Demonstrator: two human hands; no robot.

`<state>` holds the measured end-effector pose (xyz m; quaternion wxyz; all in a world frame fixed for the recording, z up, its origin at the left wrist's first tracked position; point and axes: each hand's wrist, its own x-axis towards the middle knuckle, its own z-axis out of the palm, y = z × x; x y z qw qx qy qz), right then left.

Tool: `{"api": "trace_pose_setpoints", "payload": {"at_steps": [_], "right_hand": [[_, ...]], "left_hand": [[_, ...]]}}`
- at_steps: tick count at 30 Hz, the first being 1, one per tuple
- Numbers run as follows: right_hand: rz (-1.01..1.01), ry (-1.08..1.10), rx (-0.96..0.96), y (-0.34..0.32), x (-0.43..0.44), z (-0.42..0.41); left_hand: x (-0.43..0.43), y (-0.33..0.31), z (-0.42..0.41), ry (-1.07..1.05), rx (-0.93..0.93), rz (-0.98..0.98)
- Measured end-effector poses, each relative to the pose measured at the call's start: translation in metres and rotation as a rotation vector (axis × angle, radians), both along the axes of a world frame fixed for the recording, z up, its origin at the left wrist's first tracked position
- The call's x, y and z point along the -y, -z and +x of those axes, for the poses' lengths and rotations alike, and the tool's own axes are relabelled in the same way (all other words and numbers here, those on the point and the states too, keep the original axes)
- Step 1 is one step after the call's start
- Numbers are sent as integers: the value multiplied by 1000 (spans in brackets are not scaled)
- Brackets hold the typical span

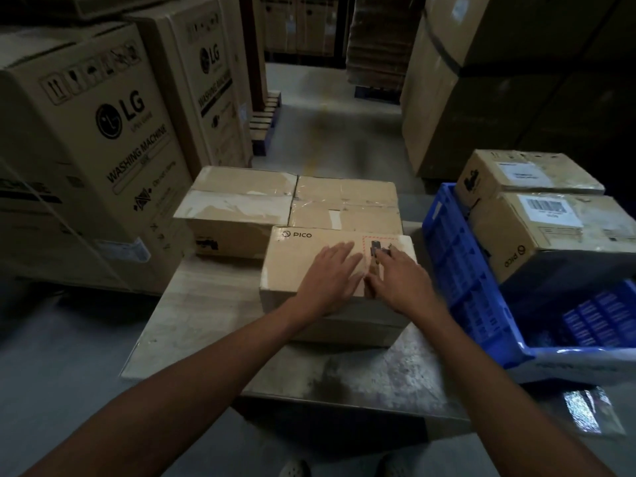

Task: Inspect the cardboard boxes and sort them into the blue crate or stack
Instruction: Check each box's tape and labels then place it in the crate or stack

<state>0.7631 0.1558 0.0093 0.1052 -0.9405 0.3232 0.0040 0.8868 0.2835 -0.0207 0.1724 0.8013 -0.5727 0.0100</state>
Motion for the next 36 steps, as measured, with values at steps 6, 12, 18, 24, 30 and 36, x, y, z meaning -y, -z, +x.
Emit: {"api": "trace_pose_setpoints", "payload": {"at_steps": [6,12,18,24,30,36], "right_hand": [[-76,5,92,25,-29,-23],[-86,-30,96,13,-27,-28],[80,174,106,-6,-8,-8],[347,380,195,7,2,10],[143,387,262,23,-17,-11],[72,431,478,30,-38,-28]], "left_hand": [[-4,11,-16,-56,35,166],[-4,2,-7,7,-29,225],[-20,-14,39,-334,-33,158],[-32,-13,75,-668,-516,18],[-53,-11,63,-656,-524,-143],[-69,-11,48,-626,-436,-227]]}}
